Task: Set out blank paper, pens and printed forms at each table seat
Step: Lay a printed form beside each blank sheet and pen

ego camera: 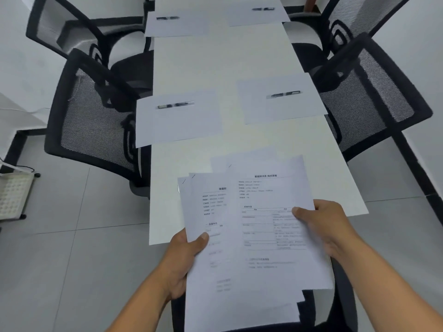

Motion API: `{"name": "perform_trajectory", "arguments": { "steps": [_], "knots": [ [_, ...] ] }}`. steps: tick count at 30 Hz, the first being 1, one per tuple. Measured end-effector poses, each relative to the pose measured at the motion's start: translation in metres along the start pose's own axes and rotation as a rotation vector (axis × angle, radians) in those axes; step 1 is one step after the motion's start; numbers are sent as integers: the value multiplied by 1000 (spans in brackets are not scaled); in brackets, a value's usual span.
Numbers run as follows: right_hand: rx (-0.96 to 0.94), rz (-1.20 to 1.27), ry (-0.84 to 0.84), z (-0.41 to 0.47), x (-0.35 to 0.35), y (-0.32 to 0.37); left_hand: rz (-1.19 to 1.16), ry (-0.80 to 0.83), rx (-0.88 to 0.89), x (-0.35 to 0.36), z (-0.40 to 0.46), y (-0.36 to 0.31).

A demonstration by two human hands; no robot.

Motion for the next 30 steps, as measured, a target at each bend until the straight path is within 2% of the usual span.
{"name": "perform_trajectory", "arguments": {
  "steps": [5,20,30],
  "knots": [
    [-26,-22,-94,18,-24,6,1,-34,-2,-29,-3,5],
    [-35,-32,-202,68,-69,18,-16,-113,82,-72,-7,-13],
    [-103,-165,-125,93,-37,48,-19,-130,89,-75,-5,-14]
  ]
}}
Point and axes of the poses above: each hand's wrist, its own z-axis towards the middle knuckle, its own x-axis out of the palm, y = z × x, the point moved 10 cm from there along z, towards the middle knuckle, and after that the axes turned 5 degrees about x, right-handed, at the moved point
